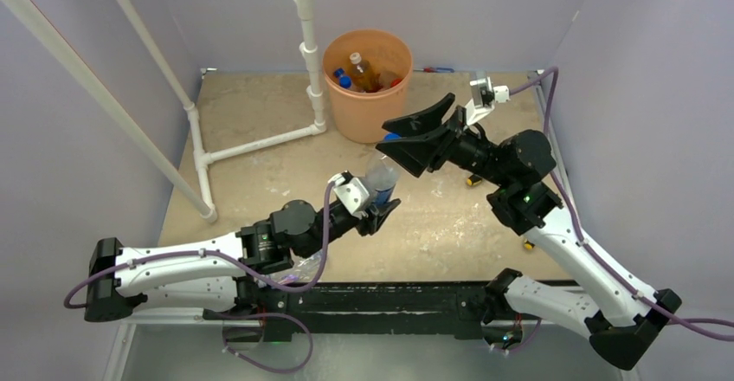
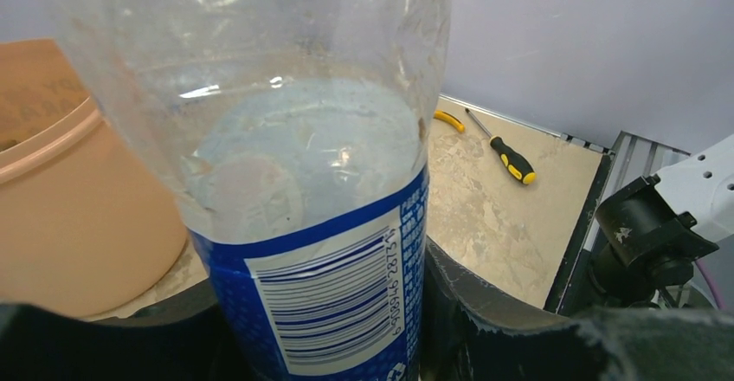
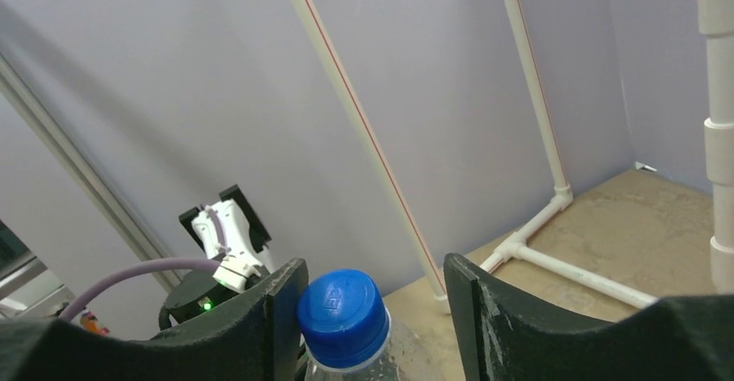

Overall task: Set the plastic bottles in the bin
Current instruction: Pick up the plastic bottle from the corner of the board, then place the plastic bottle in the trash bin.

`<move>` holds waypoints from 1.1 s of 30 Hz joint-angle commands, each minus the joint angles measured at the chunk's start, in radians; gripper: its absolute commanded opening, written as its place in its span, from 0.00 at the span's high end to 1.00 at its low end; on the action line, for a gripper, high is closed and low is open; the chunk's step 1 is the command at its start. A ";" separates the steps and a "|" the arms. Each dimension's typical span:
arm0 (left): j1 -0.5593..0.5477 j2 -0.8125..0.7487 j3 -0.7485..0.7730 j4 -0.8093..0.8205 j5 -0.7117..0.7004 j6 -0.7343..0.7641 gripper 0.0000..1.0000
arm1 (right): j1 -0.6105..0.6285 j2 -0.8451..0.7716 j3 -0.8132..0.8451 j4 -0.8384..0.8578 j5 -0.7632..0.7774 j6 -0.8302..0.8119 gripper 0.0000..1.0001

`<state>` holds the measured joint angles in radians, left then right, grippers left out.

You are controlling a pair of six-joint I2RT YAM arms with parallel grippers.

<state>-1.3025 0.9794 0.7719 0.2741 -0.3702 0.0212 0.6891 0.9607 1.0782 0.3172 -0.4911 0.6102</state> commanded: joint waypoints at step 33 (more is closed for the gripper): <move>-0.001 -0.637 -0.121 -0.463 -0.581 -0.401 0.01 | -0.065 0.658 0.440 0.624 0.886 -0.541 1.00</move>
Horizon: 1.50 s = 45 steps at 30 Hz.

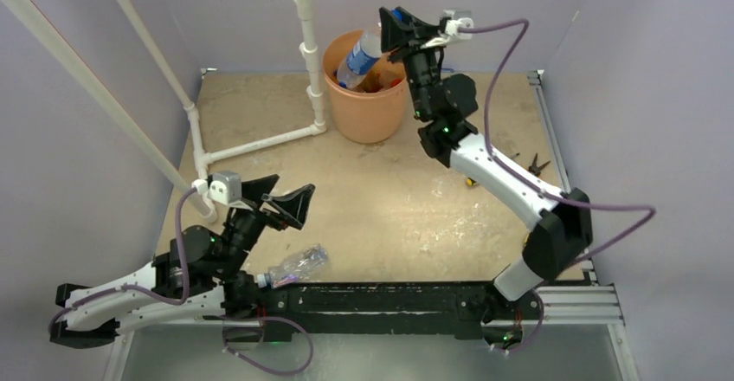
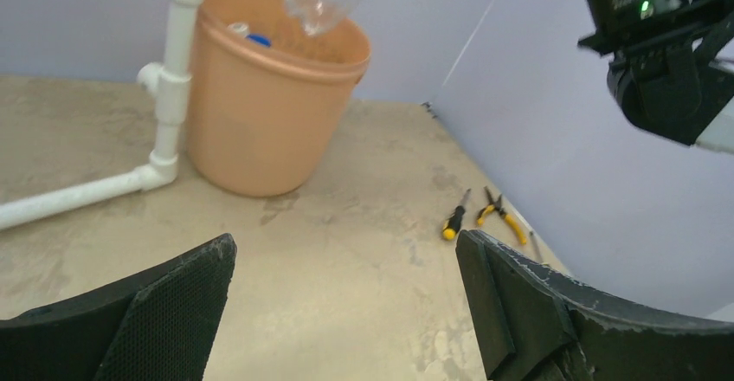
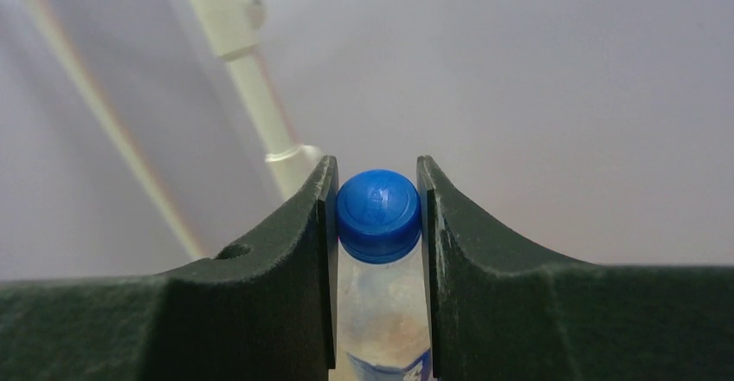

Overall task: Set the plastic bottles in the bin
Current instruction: Place the plastic bottle in the trash bin.

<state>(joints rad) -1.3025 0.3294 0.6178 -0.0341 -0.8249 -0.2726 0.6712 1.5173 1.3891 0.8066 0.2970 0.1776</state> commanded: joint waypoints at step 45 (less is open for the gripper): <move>-0.001 0.130 0.024 -0.165 -0.133 -0.154 0.03 | -0.176 0.528 0.218 -0.041 -0.216 0.026 1.00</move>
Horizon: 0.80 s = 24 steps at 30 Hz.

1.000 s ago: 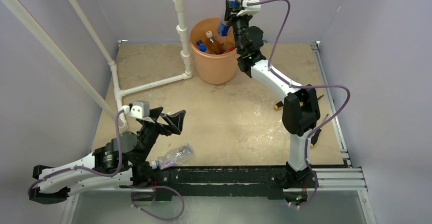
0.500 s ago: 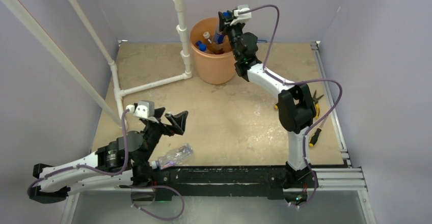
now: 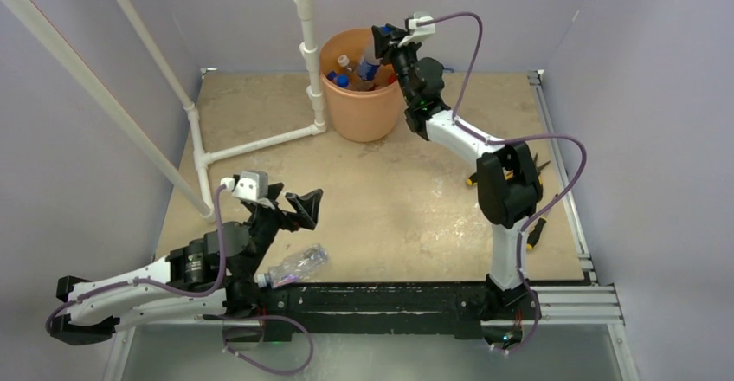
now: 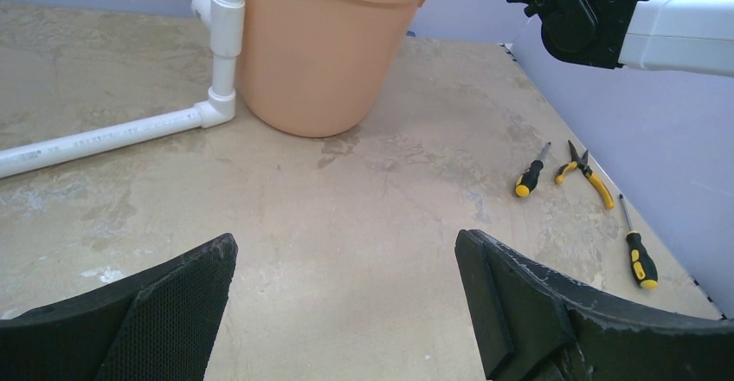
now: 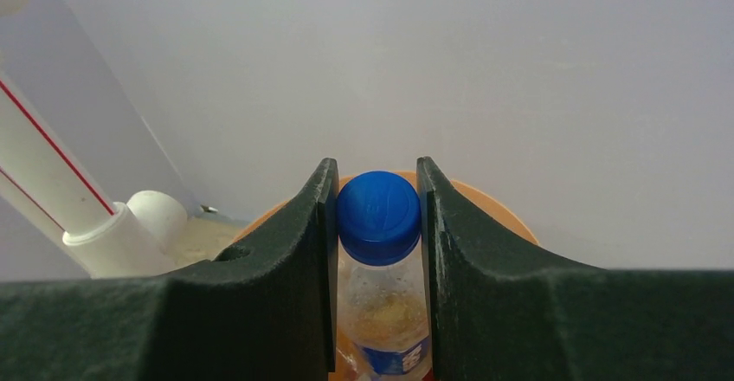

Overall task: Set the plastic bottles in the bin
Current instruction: Place the plastic bottle in the trash bin.

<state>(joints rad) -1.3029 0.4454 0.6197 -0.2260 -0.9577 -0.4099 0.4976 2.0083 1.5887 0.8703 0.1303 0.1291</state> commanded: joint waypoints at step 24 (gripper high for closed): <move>-0.001 0.033 0.031 0.042 0.005 -0.015 0.03 | -0.004 -0.150 0.003 0.110 0.117 0.009 1.00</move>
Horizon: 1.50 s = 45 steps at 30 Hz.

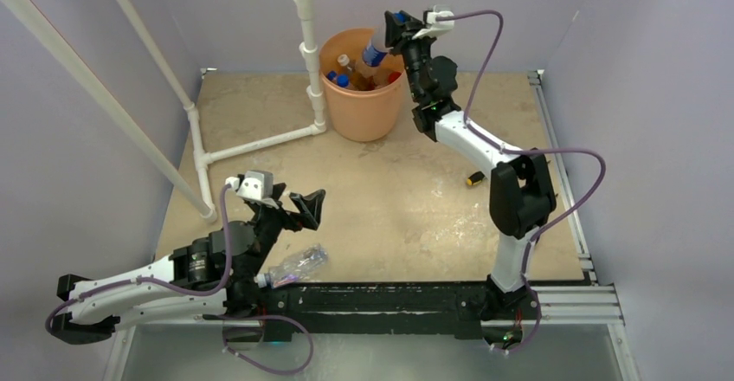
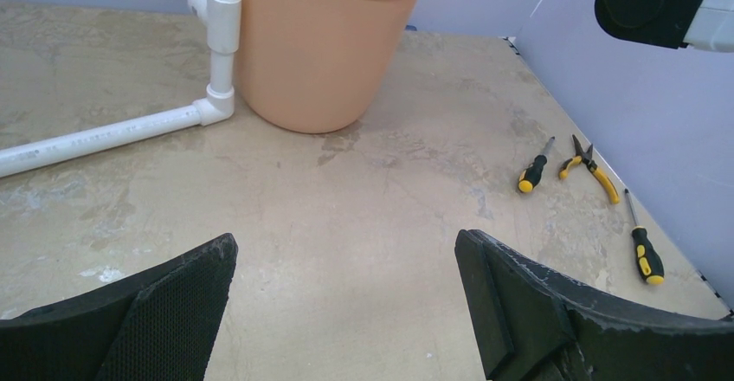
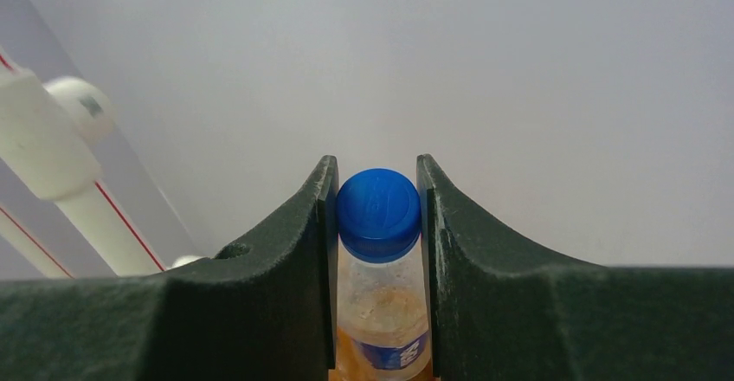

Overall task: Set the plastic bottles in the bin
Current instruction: Place the plastic bottle in the trash bin.

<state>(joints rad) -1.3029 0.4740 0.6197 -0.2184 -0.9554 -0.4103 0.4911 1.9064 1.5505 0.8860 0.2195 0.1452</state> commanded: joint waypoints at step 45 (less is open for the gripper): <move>-0.001 0.018 0.022 0.037 -0.021 -0.019 0.02 | 0.053 0.221 0.206 -0.229 -0.223 0.026 0.98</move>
<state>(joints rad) -1.3029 0.4919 0.6205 -0.1970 -0.9730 -0.4099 0.5293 2.1380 1.8645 0.7227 -0.0128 0.1188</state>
